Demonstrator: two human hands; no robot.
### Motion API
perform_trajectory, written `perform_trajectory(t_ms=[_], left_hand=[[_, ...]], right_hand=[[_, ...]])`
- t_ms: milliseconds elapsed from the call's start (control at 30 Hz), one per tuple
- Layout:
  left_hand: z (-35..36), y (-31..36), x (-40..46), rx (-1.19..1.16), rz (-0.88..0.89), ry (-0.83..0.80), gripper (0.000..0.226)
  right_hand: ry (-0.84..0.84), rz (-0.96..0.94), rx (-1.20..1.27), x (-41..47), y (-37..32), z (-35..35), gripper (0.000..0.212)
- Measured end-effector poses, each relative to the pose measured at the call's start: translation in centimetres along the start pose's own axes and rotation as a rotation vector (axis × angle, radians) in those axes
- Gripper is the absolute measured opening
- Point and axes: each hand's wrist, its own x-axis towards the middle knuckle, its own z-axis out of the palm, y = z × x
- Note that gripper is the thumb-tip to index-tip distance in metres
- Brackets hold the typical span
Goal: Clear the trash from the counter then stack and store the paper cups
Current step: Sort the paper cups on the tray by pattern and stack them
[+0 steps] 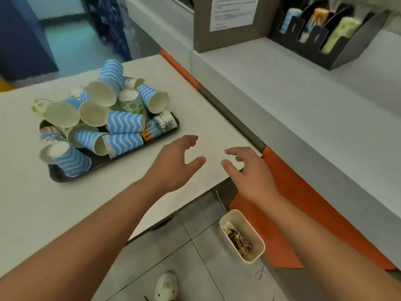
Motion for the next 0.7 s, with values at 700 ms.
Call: perform_trajectory(t_ms=[700], left_hand=[[-9.8, -14.8, 1.9, 0.195, -0.242, 0.204, 0.058]], right_hand=[[-0.304, -0.306, 0.086, 16.3, -12.1, 14.2, 0.05]])
